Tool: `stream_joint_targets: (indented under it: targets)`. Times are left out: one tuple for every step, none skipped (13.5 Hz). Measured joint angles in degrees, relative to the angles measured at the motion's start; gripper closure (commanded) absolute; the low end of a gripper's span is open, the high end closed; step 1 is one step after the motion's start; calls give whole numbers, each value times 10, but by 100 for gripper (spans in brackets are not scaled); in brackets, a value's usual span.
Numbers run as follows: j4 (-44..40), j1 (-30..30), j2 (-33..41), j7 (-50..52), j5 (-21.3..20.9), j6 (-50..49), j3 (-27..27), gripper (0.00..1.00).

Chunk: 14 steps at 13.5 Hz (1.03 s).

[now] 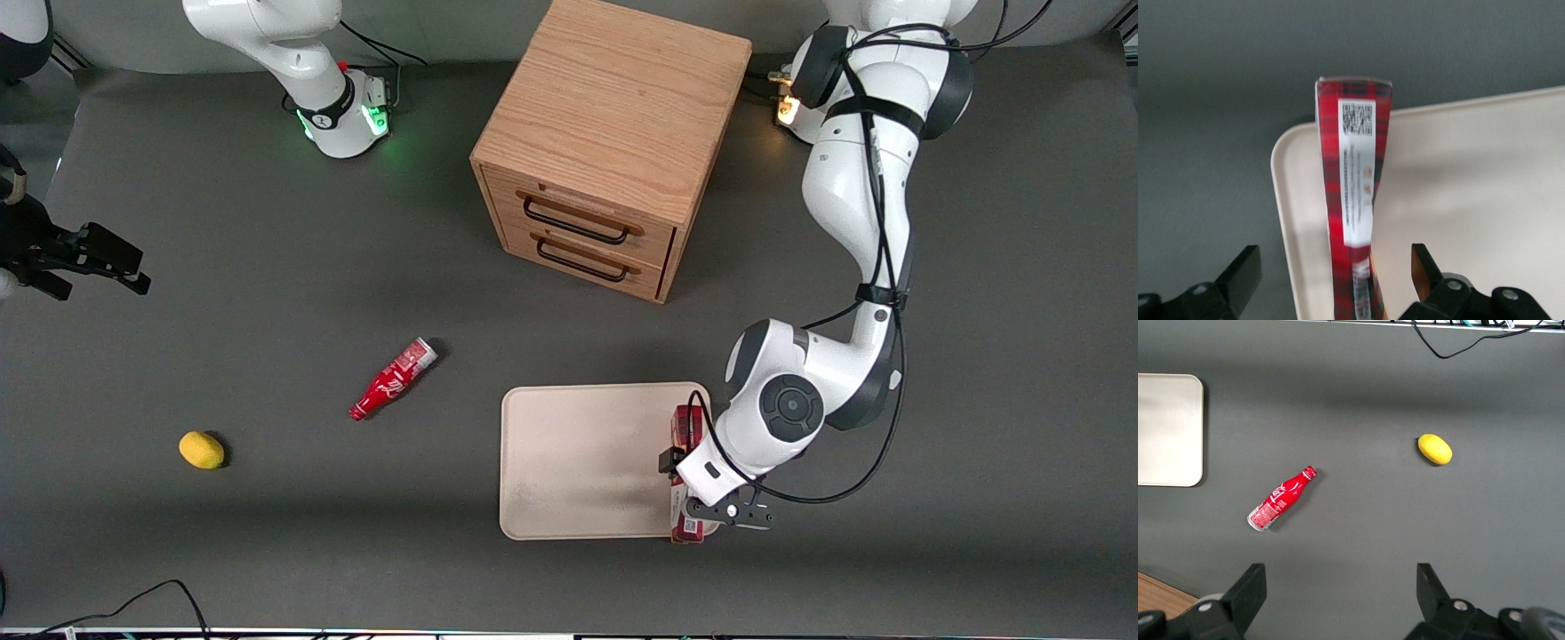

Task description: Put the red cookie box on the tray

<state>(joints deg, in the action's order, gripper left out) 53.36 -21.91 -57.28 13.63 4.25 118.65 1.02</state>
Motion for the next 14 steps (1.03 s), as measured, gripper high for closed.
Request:
stream_joint_targets:
  targets:
    - [-5, 0, 14, 0, 0, -35, 0, 0]
    - [-9, 1, 32, 0, 0, -73, -2, 0]
    - [-11, 2, 51, 0, -1, -109, -3, 0]
    - [-13, 3, 73, -1, -5, -144, -4, 0]
    - [-14, 4, 97, -3, -12, -180, -6, 0]
    - [-13, 8, 123, -4, -22, -217, -10, 0]
    - [-6, 15, 150, -12, -28, -244, -12, 0]
    - [18, 24, 183, -29, -31, -253, -15, 0]
    - [58, 38, 223, -46, -33, -253, -17, 0]
    - [106, 52, 264, -58, -34, -253, -18, 0]
    - [159, 66, 309, -68, -37, -252, -18, 0]
    - [209, 75, 352, -73, -45, -252, -19, 0]
    - [252, 79, 390, -75, -55, -252, -20, 0]
    - [289, 82, 423, -74, -61, -253, -23, 0]
